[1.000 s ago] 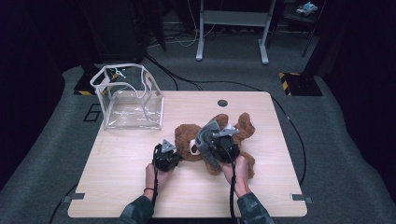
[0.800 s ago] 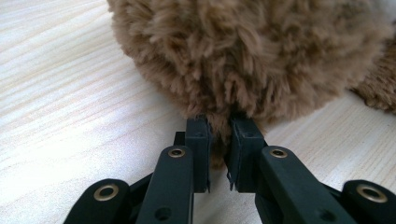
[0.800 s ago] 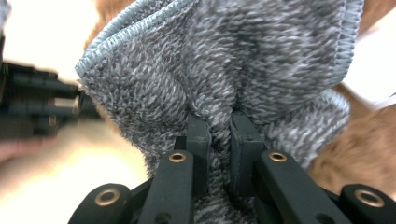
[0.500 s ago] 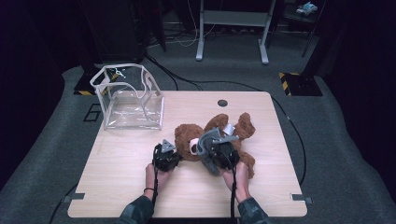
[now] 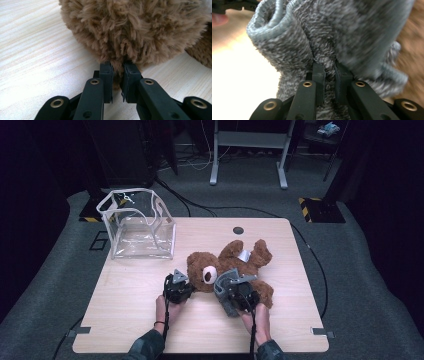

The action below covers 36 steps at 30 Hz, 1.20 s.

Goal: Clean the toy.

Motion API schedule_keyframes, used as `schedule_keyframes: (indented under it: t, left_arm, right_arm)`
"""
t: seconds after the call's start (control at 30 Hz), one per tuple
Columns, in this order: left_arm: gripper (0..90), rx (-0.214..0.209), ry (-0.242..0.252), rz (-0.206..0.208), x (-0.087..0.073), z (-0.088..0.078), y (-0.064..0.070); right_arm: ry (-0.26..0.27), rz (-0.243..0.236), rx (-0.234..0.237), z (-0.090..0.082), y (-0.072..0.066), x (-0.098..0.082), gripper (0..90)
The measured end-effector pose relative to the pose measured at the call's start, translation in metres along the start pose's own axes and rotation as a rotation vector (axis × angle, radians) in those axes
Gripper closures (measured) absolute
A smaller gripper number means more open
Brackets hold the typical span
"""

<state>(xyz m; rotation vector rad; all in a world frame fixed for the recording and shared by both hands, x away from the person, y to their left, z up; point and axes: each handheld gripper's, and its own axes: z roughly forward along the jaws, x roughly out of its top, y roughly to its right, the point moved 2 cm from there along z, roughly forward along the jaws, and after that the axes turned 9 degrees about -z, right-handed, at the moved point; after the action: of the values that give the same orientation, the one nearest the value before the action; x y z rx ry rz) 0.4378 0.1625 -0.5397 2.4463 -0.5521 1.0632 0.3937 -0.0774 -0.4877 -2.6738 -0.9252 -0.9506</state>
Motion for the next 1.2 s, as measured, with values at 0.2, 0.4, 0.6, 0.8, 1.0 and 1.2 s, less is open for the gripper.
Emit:
schedule_keyframes:
  t: [0.2,0.4,0.6,0.8,1.0,1.2]
  left_arm:
    - [80.2,-0.001,0.0,0.002,0.0,0.0,0.0]
    - [80.2,-0.002,0.0,0.0,0.0,0.0,0.0]
    - [80.2,-0.002,0.0,0.0,0.0,0.0,0.0]
    - [80.2,0.0,-0.001,0.002,0.0,0.0,0.0]
    - [80.2,0.0,0.007,-0.002,0.0,0.001,0.0]
    - [80.2,-0.002,-0.001,0.0,0.0,0.0,0.0]
  right_arm:
    - [0.0,-0.027,-0.098,0.002,0.011,0.0,81.6]
    - [-0.056,-0.025,0.005,0.013,-0.003,-0.016,81.6]
    - [0.117,-0.004,-0.087,-0.021,0.013,0.018,81.3]
    - [0.002,-0.002,-0.037,0.022,0.002,0.002,81.7]
    - [0.026,-0.007,0.002,-0.001,0.003,0.011,81.6]
    - [0.131,-0.003,-0.143,-0.033,0.038,0.061,81.3]
